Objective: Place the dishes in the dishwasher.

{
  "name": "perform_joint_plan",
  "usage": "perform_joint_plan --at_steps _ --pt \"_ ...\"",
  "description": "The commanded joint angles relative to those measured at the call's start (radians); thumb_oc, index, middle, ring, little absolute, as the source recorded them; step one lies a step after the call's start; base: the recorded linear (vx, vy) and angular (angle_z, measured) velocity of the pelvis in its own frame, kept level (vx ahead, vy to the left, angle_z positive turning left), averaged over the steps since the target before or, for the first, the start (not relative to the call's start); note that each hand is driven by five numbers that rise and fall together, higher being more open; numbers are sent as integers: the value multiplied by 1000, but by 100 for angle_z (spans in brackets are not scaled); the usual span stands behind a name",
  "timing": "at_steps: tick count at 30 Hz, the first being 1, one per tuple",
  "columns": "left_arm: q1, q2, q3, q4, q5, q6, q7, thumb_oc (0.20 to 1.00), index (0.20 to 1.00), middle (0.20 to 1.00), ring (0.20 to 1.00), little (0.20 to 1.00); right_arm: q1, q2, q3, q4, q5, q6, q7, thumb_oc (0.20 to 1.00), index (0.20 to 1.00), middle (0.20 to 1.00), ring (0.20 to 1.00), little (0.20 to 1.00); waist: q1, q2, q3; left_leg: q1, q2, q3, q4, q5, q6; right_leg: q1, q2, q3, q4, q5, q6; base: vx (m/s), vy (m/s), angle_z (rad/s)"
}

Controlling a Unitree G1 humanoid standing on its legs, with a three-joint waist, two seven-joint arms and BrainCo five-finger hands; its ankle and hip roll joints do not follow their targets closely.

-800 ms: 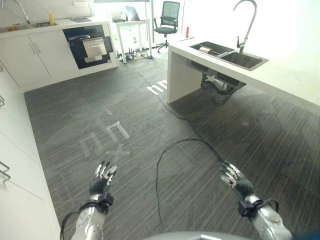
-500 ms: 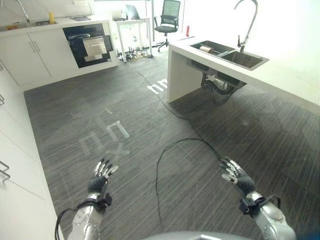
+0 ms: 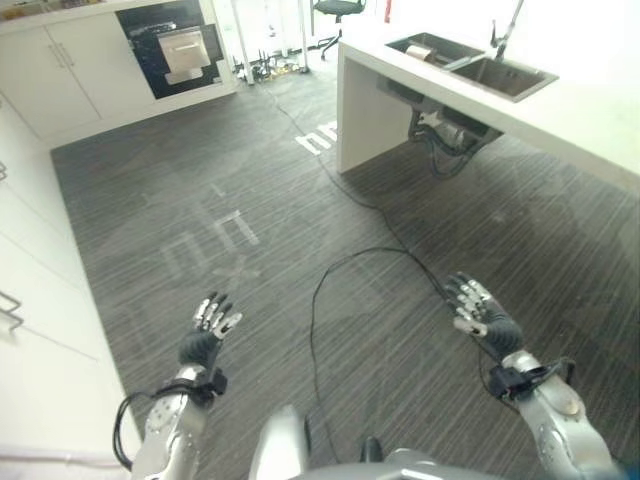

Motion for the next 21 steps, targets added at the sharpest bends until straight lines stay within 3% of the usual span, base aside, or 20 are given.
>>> perform_joint_plan --at_steps 1,2,3,5,7,8,9,11,12,13,14,16,18,19,20,21 --pt "28 20 28 -71 -13 -38 -24 1000 1000 1000 1000 1000 -6 -21 -18 -79 47 -26 17 1000 1000 1000 1000 1000 -3 53 -49 199 21 46 -413 185 -1 154 51 -3 -67 -14 81 617 315 -4" --pt "59 15 36 -72 -23 -47 -33 1000 1000 1000 1000 1000 18 -27 -29 -91 51 -24 46 1000 1000 1000 1000 1000 6 64 -54 208 35 37 -529 258 -22 185 62 12 -75 -30 82 725 374 5" --pt "82 6 42 -67 -30 -60 -37 1000 1000 1000 1000 1000 37 -33 -36 -93 54 -27 73 1000 1000 1000 1000 1000 15 69 -57 168 61 -8 -539 286 -37 213 74 42 -65 -64 71 515 259 8" --pt "88 0 45 -59 -35 -65 -41 1000 1000 1000 1000 1000 44 -39 -39 -91 56 -28 83 1000 1000 1000 1000 1000 17 69 -59 156 67 -9 -539 285 -41 227 75 50 -47 -90 67 438 217 -34" --pt "86 3 52 -56 -36 -60 -45 1000 1000 1000 1000 1000 51 -54 -36 -101 59 -25 85 1000 1000 1000 1000 1000 14 55 -75 178 51 19 -539 205 -31 251 37 44 -6 -126 93 605 289 -47" --pt "83 8 51 -57 -34 -57 -44 1000 1000 1000 1000 1000 53 -55 -37 -106 64 -22 85 1000 1000 1000 1000 1000 15 51 -80 184 48 25 -539 190 -25 256 21 40 12 -131 107 506 283 -37" --pt "70 21 54 -57 -28 -47 -47 1000 1000 1000 1000 1000 53 -50 -43 -115 64 -20 84 1000 1000 1000 1000 1000 17 46 -84 197 40 55 -539 178 1 259 -6 22 39 -116 133 560 359 -30" --pt "41 49 57 -50 -27 -26 -45 1000 1000 1000 1000 1000 40 -41 -45 -131 59 -6 52 1000 1000 1000 1000 1000 36 18 -108 221 -30 2 -539 127 51 235 -85 12 115 -6 209 513 337 -16" --pt "38 52 58 -51 -29 -24 -47 1000 1000 1000 1000 1000 38 -40 -45 -134 60 -3 49 1000 1000 1000 1000 1000 37 16 -110 224 -35 0 -539 124 56 231 -92 12 123 4 216 294 212 -26" --pt "20 61 58 -54 -33 -10 -48 1000 1000 1000 1000 1000 32 -35 -45 -143 62 1 36 1000 1000 1000 1000 1000 41 11 -119 231 -49 -4 -539 113 72 212 -113 6 157 55 231 374 306 -10" --pt "3 69 58 -63 -8 -5 -57 1000 1000 1000 1000 1000 26 -18 -46 -157 57 1 21 1000 1000 1000 1000 1000 47 8 -128 249 -82 -35 -539 92 98 155 -151 1 280 146 243 516 466 7" --pt "-19 75 47 -66 28 -9 -52 1000 1000 1000 1000 1000 29 8 -42 -163 47 -15 14 1000 1000 1000 1000 1000 41 38 -132 280 -105 -63 -539 58 133 61 -171 30 543 216 237 471 437 20" --pt "-21 77 43 -75 39 -6 -43 1000 1000 1000 1000 1000 40 17 -32 -168 41 -22 10 1000 1000 1000 1000 1000 30 51 -128 309 -125 -81 -539 33 154 -42 -173 59 708 214 228 313 277 49" --pt "-23 81 32 -89 46 -12 -15 1000 1000 1000 1000 1000 33 18 -10 -167 35 -22 9 1000 1000 1000 1000 1000 15 71 -120 338 -118 -75 -539 18 156 -171 -166 62 786 215 204 342 194 42" --pt "-23 88 31 -100 46 -14 -16 1000 1000 1000 1000 1000 37 10 -2 -159 45 -34 15 1000 1000 1000 1000 1000 8 66 -113 349 -129 -78 -539 18 156 -186 -135 33 718 132 177 364 93 21" --pt "-21 94 34 -112 39 -15 -25 1000 1000 1000 1000 1000 41 2 -3 -162 55 -23 24 1000 1000 1000 1000 1000 8 63 -112 351 -131 -81 -539 20 153 -178 -100 5 625 98 168 387 -63 24"
